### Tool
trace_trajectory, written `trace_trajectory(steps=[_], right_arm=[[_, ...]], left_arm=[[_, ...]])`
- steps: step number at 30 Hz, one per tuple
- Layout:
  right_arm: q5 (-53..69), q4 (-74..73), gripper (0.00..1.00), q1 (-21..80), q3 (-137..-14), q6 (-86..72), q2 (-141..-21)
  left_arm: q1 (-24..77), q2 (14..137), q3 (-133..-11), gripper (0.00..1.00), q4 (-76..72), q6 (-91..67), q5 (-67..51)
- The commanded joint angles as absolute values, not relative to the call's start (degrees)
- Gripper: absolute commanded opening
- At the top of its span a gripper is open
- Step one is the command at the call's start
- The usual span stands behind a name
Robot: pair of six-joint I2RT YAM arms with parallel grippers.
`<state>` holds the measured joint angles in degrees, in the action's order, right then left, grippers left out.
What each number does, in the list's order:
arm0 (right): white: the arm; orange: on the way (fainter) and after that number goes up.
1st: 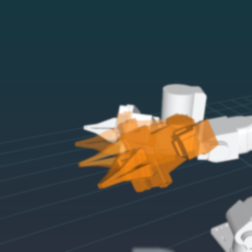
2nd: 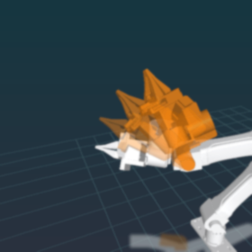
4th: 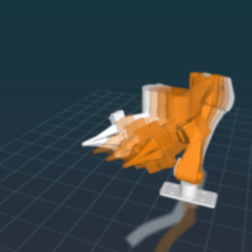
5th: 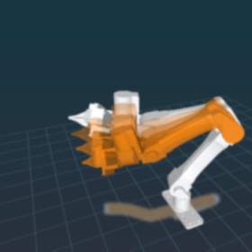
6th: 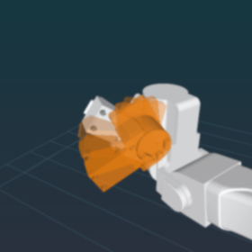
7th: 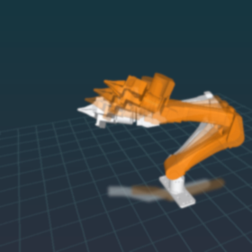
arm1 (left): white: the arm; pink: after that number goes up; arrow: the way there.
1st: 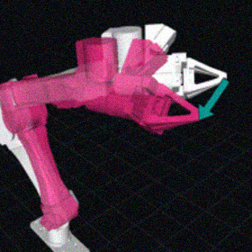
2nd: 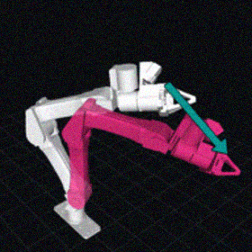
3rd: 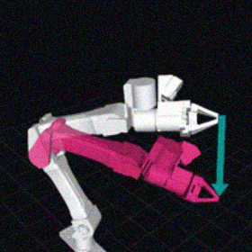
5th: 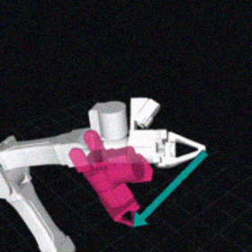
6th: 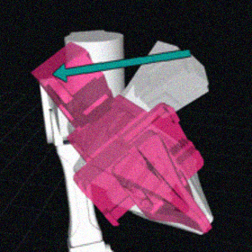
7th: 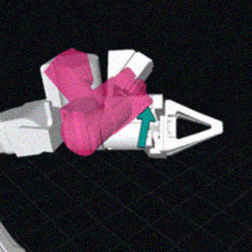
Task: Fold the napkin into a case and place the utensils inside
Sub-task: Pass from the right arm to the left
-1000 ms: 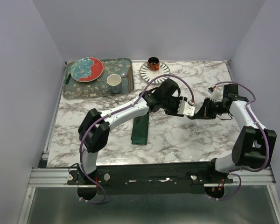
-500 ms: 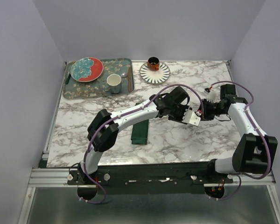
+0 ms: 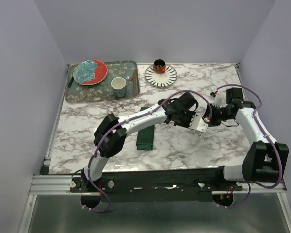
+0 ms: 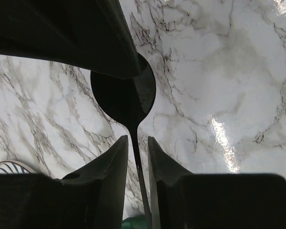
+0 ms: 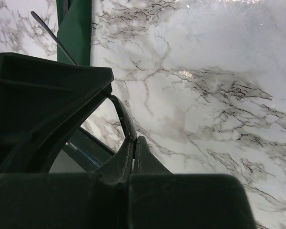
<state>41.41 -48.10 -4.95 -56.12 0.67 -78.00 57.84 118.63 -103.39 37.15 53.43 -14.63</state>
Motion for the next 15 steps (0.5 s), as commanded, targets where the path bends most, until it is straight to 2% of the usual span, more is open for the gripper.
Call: trace_trajectory(steps=[1,3,5,6,7,9,10,12,15], right_arm=[[41.22,-49.13,0.01,-4.4,-55.63,0.18,-76.73],[41.31,-49.13,0.01,-4.31,-55.63,0.18,-76.99],[42.27,-49.04,0.01,-4.22,-55.9,0.26,-77.08],[43.06,-49.04,0.01,-4.22,-56.16,0.18,-77.52],[43.76,-49.13,0.24,-4.22,-56.86,0.18,-77.78],[44.91,-49.04,0.49,-4.22,-57.74,-1.39,-78.13],[45.17,-48.87,0.67,-4.22,-58.18,-2.02,-78.22],[45.79,-48.08,0.76,-4.31,-60.46,-2.46,-78.4],[46.14,-45.62,0.79,-5.09,-63.36,-4.3,-78.84]], left_arm=[[58.54,119.44,-104.85,0.27,38.76,53.53,-13.45],[58.62,119.44,-104.94,0.21,38.67,53.09,-13.53],[58.62,119.44,-105.12,0.03,38.5,52.56,-13.54],[58.62,119.44,-105.2,0.0,38.41,51.17,-13.71],[58.54,119.27,-105.29,0.0,38.32,49.93,-13.8],[58.1,118.83,-104.68,0.0,38.24,47.3,-13.71],[57.14,117.7,-104.16,0.0,37.54,43.2,-13.62],[55.47,116.2,-101.71,0.0,34.12,37.65,-13.1],[51.25,112.42,-99.33,0.0,28.14,21.84,-9.67]])
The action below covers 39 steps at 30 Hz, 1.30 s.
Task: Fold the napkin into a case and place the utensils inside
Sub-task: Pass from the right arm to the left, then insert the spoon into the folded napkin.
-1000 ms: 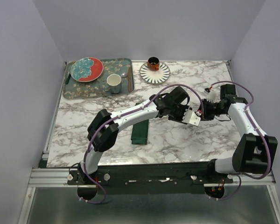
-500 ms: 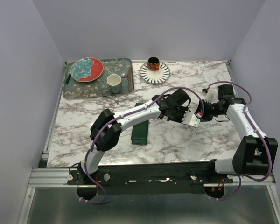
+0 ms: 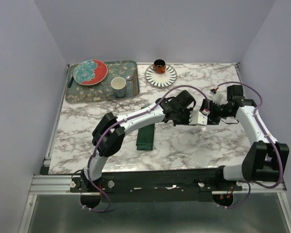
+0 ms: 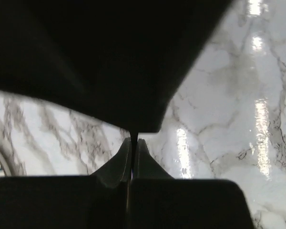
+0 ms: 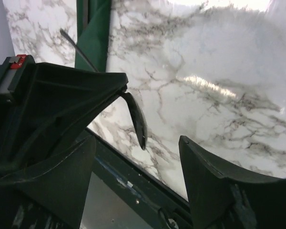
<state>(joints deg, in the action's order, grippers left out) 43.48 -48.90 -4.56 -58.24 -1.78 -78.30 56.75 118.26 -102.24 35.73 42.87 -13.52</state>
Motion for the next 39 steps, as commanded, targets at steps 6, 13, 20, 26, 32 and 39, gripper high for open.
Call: trace_trajectory(steps=[6,13,20,26,32,39], right_arm=[[48.42,-40.87,0.86,-5.45,-65.65,-6.06,-82.0],[49.39,-39.38,0.85,-5.45,-66.71,-7.38,-85.78],[49.31,-38.41,0.82,-5.45,-65.83,-8.17,-86.75],[49.13,-38.41,0.82,-5.45,-65.92,-8.09,-87.45],[49.22,-39.02,0.82,-5.45,-66.01,-7.56,-87.71],[49.13,-39.46,0.81,-5.45,-66.45,-7.29,-88.24]], left_arm=[[42.03,104.34,-88.1,0.0,12.33,-11.72,2.72],[37.71,104.5,-84.02,0.0,8.26,-22.4,16.33],[35.86,107.05,-83.59,0.0,5.92,-32.16,21.71],[35.6,108.19,-78.23,0.0,-4.02,-30.33,21.71],[35.07,110.12,-77.43,0.0,-6.77,-29.36,20.66],[34.98,111.53,-77.43,0.0,-4.31,-30.41,19.43]])
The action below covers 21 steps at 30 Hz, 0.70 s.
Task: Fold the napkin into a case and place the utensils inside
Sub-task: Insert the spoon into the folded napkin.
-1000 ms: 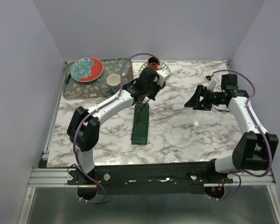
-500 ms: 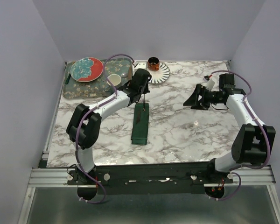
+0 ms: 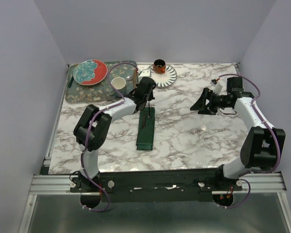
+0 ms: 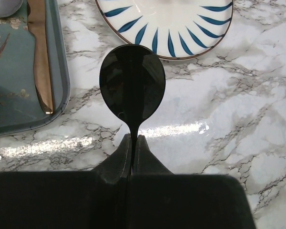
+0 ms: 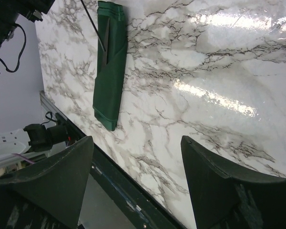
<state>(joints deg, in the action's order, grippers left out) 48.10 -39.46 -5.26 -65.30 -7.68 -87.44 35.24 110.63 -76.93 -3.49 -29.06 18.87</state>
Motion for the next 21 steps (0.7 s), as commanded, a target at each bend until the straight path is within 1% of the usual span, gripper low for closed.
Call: trace_trajectory(steps=[1,12,21], right_arm=[[49.22,-39.46,0.81,-5.45,-66.45,-7.38,-88.24],[49.39,-39.46,0.81,-5.45,-66.71,-7.21,-89.03],[49.57,-39.46,0.81,-5.45,-66.27,-7.21,-88.77]], left_arm=[[34.98,111.53,-77.08,0.0,-4.13,-30.58,18.99],[35.68,109.42,-74.45,0.0,-0.09,-34.19,17.84],[37.44,105.12,-70.49,0.0,2.9,-36.04,16.96]])
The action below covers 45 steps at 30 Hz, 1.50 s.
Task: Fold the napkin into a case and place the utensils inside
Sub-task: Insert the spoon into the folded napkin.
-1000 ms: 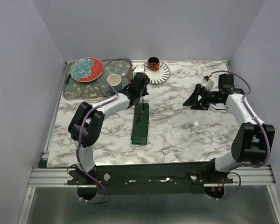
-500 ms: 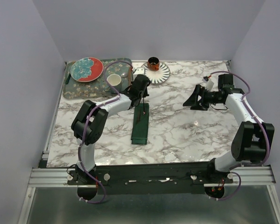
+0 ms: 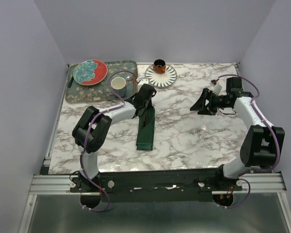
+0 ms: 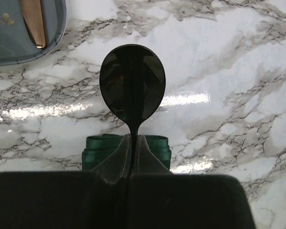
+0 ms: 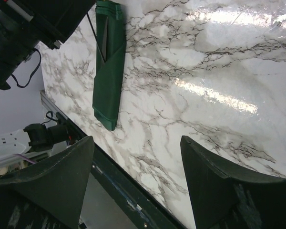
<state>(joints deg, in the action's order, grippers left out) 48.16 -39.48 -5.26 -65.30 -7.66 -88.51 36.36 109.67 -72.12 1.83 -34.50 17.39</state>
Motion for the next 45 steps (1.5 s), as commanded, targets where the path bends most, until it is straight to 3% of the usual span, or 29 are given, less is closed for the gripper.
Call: trace_trajectory(steps=[1,33,45], right_arm=[[49.57,-39.46,0.81,-5.45,-66.18,-7.21,-88.68],[49.4,-36.57,0.81,-5.45,-56.96,-6.94,-81.65],[48.95,-36.04,0.82,-5.45,-55.46,-6.94,-79.37]], left_arm=[[37.62,104.42,-69.62,0.0,2.9,-36.04,16.96],[42.45,100.19,-61.52,0.01,9.14,-42.19,14.94],[42.54,101.6,-63.46,0.21,11.34,-41.14,13.36]])
